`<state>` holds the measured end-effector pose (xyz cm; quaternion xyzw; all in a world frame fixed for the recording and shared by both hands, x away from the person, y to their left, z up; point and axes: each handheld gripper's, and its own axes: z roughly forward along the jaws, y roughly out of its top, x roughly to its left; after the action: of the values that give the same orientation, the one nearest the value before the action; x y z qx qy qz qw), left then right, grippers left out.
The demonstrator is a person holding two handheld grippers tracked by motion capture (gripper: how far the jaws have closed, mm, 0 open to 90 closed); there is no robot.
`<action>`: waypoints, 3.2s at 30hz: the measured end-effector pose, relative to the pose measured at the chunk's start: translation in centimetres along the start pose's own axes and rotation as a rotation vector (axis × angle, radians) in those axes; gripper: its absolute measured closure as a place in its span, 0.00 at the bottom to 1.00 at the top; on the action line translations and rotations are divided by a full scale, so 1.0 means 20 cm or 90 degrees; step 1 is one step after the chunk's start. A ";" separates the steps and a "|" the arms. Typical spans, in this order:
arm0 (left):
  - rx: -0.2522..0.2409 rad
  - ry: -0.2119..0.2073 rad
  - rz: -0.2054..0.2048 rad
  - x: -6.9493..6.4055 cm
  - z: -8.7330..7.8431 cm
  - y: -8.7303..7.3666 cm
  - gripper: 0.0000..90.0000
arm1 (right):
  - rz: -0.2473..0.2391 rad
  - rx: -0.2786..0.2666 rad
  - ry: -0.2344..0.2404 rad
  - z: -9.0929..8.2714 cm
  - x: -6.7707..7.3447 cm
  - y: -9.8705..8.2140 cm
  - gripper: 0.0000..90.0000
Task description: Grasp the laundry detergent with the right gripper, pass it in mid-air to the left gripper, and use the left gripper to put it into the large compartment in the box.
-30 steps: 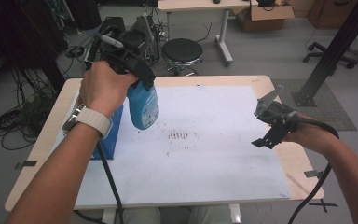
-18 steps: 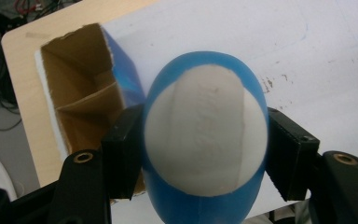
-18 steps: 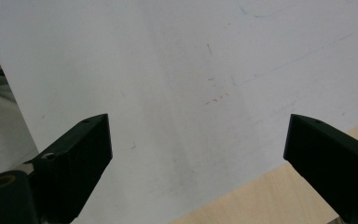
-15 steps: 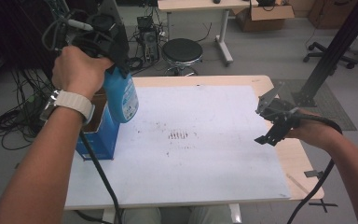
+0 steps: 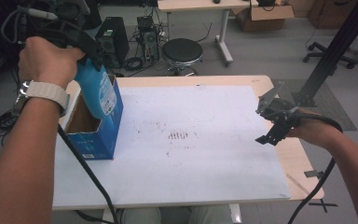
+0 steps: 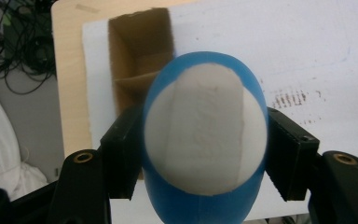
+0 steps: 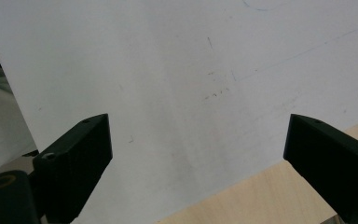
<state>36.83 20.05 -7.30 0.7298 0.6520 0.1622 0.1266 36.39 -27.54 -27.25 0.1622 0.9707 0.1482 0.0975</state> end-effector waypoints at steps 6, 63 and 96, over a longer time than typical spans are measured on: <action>-0.005 0.016 -0.036 0.08 -0.01 -0.01 0.42 | 0.004 0.002 0.001 0.01 0.00 -0.01 0.08; 0.024 0.047 -0.011 0.21 0.84 -0.23 0.42 | 0.035 0.020 0.021 0.11 0.01 -0.08 0.08; 0.049 0.043 -0.009 0.21 1.01 -0.27 0.42 | 0.046 0.030 0.031 0.16 0.02 -0.10 0.08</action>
<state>40.45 25.46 -27.58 0.7236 0.6669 0.1602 0.0775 36.24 -28.42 -30.97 0.1955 0.9695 0.1327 0.0645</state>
